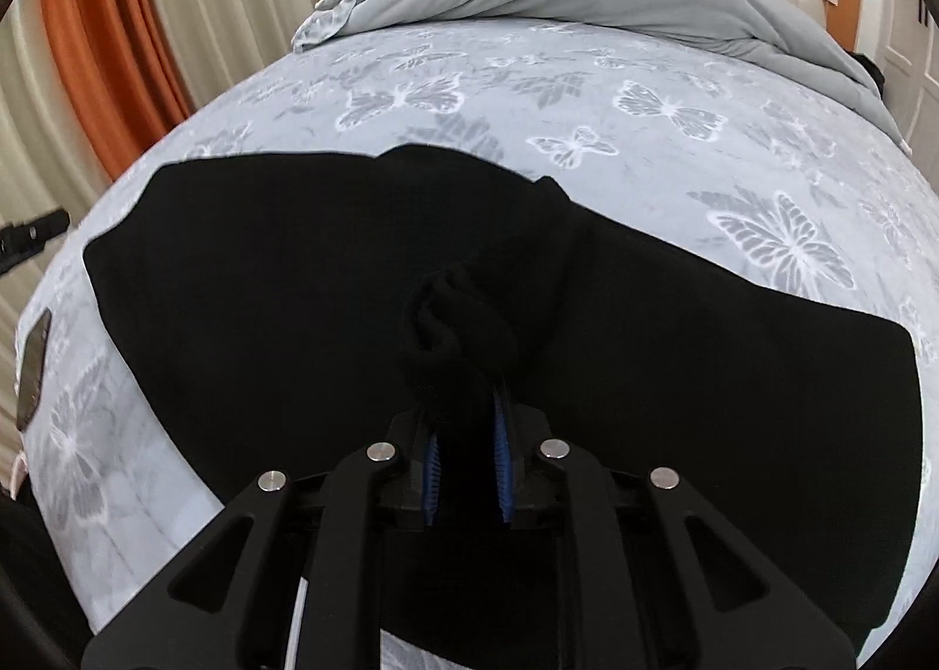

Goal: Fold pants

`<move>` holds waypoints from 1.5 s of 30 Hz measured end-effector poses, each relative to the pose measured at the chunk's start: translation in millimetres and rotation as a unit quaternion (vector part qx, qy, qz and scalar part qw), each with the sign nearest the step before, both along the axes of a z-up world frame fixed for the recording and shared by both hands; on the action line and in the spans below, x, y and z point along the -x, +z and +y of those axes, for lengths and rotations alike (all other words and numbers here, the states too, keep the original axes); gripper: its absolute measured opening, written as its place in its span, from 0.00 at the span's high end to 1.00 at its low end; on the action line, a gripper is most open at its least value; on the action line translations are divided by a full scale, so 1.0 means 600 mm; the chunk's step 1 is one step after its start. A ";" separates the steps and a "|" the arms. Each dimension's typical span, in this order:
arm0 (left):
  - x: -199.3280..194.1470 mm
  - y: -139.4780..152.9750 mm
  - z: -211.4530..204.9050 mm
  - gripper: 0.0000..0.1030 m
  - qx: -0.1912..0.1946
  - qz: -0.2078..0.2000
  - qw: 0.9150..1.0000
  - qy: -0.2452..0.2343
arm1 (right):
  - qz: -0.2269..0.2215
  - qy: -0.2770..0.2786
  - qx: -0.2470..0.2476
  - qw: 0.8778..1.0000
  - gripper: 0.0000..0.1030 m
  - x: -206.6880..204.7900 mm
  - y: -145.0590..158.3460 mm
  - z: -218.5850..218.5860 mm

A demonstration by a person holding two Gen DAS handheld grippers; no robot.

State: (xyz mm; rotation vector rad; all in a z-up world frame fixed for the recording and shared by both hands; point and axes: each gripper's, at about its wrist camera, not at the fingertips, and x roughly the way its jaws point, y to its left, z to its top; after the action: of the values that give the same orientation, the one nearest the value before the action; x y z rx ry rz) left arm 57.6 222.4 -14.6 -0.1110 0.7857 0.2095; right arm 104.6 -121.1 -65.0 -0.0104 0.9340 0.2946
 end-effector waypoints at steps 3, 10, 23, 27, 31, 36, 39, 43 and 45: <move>-0.004 -0.002 -0.008 0.31 -0.002 0.002 1.000 -0.002 | -0.010 0.004 0.014 1.000 0.85 0.005 0.002 0.007; -0.010 -0.002 -0.040 0.31 -0.010 0.002 1.000 -0.022 | -0.034 0.011 -0.008 0.999 0.86 0.013 0.037 0.012; -0.020 -0.019 -0.059 0.31 -0.035 0.015 0.999 -0.029 | 0.000 0.027 0.009 1.000 0.81 0.003 0.000 0.026; -0.024 -0.023 -0.043 0.26 -0.009 0.026 0.999 -0.032 | -0.004 0.041 -0.005 0.999 0.69 0.018 0.045 0.018; -0.030 -0.026 0.021 0.24 0.087 0.036 0.996 -0.006 | -0.060 -0.026 -0.033 0.997 0.34 0.057 0.123 -0.083; -0.034 -0.048 0.118 0.24 0.197 0.059 0.976 0.071 | -0.020 -0.169 -0.071 0.983 0.34 0.080 0.116 -0.254; -0.033 -0.057 0.148 0.24 0.207 0.067 0.970 0.108 | 0.070 -0.254 -0.145 0.954 0.34 0.083 0.053 -0.348; -0.037 -0.078 0.164 0.24 0.253 0.085 0.956 0.121 | 0.139 -0.265 -0.224 0.928 0.34 0.090 -0.014 -0.385; -0.042 -0.092 0.161 0.24 0.271 0.099 0.949 0.124 | 0.155 -0.248 -0.253 0.922 0.33 0.088 -0.032 -0.375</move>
State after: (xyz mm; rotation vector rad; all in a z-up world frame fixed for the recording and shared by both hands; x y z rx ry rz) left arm 82.7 319.3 -69.9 -0.7216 1.0162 0.2399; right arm 51.7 -346.3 -84.0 0.7613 1.1146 0.0558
